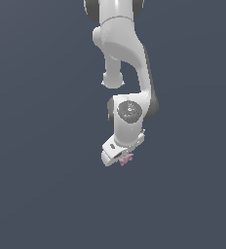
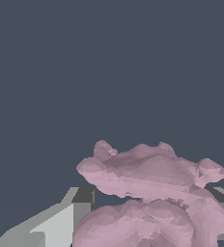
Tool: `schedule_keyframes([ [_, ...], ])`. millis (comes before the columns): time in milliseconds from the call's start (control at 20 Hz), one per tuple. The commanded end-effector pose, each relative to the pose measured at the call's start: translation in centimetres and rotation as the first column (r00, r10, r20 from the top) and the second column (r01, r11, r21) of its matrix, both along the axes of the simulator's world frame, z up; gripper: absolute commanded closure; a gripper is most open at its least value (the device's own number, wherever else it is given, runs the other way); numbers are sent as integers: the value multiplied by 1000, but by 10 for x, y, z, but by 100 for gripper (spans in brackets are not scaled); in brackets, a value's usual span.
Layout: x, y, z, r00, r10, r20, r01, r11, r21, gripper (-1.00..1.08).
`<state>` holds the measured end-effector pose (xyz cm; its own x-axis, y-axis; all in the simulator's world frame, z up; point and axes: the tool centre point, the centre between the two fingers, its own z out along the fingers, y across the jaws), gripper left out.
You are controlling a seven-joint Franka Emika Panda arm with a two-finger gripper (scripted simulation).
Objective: Pick up the object and move it to a goal position.
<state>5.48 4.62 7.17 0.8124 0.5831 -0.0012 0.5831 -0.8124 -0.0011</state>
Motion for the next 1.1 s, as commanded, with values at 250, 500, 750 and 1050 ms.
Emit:
schedule_keyframes([
  [250, 8, -53, 63, 1000, -1, 2, 1, 1000, 0, 108],
  [500, 14, -92, 109, 1000, -1, 2, 1, 1000, 1, 108],
  [750, 21, -129, 154, 1000, -1, 2, 1, 1000, 1, 108],
  [1050, 30, -166, 198, 1000, -1, 2, 1, 1000, 1, 108],
])
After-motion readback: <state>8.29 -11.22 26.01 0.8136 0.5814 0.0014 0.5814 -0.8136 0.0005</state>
